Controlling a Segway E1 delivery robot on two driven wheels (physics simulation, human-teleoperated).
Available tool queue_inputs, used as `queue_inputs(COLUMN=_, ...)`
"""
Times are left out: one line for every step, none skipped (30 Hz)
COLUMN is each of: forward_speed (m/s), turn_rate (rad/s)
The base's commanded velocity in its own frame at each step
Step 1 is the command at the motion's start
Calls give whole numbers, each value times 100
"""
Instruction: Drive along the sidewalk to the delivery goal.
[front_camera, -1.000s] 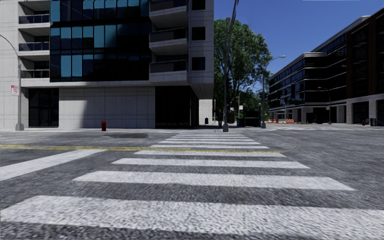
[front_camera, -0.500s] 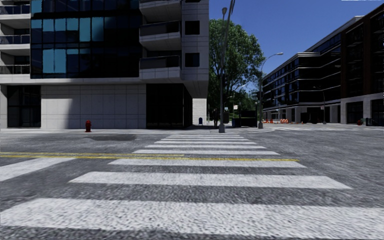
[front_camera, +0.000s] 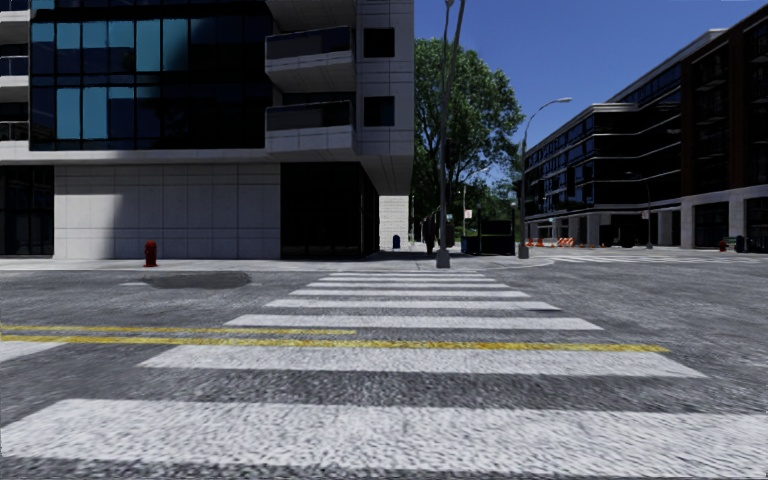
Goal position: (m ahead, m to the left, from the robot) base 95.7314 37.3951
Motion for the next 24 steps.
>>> queue_inputs(forward_speed=200, turn_rate=0)
queue_inputs(forward_speed=200, turn_rate=0)
queue_inputs(forward_speed=200, turn_rate=0)
queue_inputs(forward_speed=200, turn_rate=0)
queue_inputs(forward_speed=200, turn_rate=0)
queue_inputs(forward_speed=200, turn_rate=0)
queue_inputs(forward_speed=200, turn_rate=0)
queue_inputs(forward_speed=200, turn_rate=0)
queue_inputs(forward_speed=200, turn_rate=0)
queue_inputs(forward_speed=200, turn_rate=0)
queue_inputs(forward_speed=200, turn_rate=0)
queue_inputs(forward_speed=200, turn_rate=0)
queue_inputs(forward_speed=200, turn_rate=0)
queue_inputs(forward_speed=200, turn_rate=0)
queue_inputs(forward_speed=200, turn_rate=0)
queue_inputs(forward_speed=200, turn_rate=0)
queue_inputs(forward_speed=200, turn_rate=0)
queue_inputs(forward_speed=200, turn_rate=0)
queue_inputs(forward_speed=200, turn_rate=0)
queue_inputs(forward_speed=200, turn_rate=0)
queue_inputs(forward_speed=200, turn_rate=0)
queue_inputs(forward_speed=200, turn_rate=0)
queue_inputs(forward_speed=200, turn_rate=0)
queue_inputs(forward_speed=200, turn_rate=0)
